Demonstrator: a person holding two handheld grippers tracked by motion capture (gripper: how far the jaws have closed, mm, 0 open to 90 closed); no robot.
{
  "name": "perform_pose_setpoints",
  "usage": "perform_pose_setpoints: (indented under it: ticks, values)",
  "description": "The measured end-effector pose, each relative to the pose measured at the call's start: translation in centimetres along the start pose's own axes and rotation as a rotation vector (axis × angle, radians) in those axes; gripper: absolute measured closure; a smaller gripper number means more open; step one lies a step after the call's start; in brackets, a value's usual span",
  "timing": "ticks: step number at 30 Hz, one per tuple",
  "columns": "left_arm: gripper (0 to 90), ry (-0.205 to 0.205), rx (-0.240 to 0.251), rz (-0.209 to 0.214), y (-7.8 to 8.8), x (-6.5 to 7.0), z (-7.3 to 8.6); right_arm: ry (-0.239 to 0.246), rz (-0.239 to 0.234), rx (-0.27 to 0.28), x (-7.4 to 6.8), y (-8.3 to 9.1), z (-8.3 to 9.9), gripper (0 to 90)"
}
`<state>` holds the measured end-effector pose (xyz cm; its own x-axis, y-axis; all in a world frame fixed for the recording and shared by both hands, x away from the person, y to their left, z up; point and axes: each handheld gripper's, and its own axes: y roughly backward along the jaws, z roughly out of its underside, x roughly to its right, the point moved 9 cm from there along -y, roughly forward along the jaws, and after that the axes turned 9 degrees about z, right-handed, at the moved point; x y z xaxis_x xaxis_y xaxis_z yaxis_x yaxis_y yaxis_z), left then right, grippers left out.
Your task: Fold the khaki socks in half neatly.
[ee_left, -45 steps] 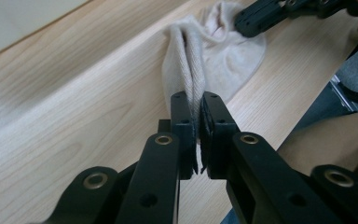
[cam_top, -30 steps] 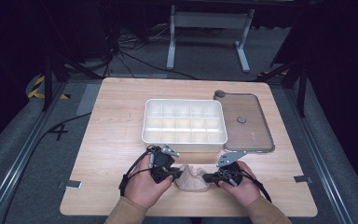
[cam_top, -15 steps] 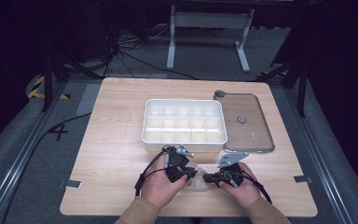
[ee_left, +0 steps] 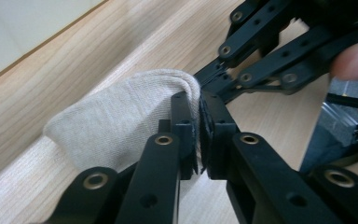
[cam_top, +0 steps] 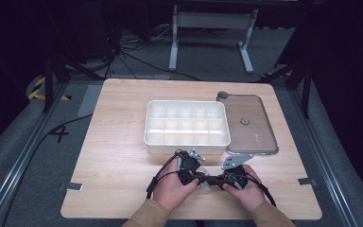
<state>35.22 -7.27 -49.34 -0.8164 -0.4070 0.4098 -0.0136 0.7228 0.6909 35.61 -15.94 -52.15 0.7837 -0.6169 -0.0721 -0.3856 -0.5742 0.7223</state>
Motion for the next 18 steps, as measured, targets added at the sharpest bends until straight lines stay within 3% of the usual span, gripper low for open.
perform_pose_setpoints:
  ticks: [4,7,8,11,14,16,18]
  values:
    - [66.1,0.001,0.018,0.019,0.3,0.2,0.0,-0.008,0.023,0.026,0.7,2.1,-0.7,87.4]
    - [53.4,-0.059,0.086,-0.038,1.9,0.3,-0.7,-0.019,0.039,0.051,1.2,3.5,-1.3,87.6]
    - [51.8,-0.062,0.102,-0.037,2.3,0.4,-0.8,-0.015,0.041,0.059,1.2,3.9,-1.5,87.6]
    - [51.9,-0.07,0.13,-0.056,4.3,0.6,-0.8,-0.006,0.035,0.077,0.8,4.3,-2.2,87.9]
    - [52.7,-0.055,0.116,-0.097,5.7,0.2,0.0,0.028,0.025,0.092,-0.1,4.0,-3.2,88.1]
    - [52.3,-0.031,0.079,-0.136,6.7,-0.5,0.9,0.046,0.012,0.093,-0.8,3.7,-3.7,88.0]
    - [52.1,-0.034,0.084,-0.153,7.1,-0.8,1.2,0.057,0.01,0.099,-1.2,3.4,-4.0,88.0]
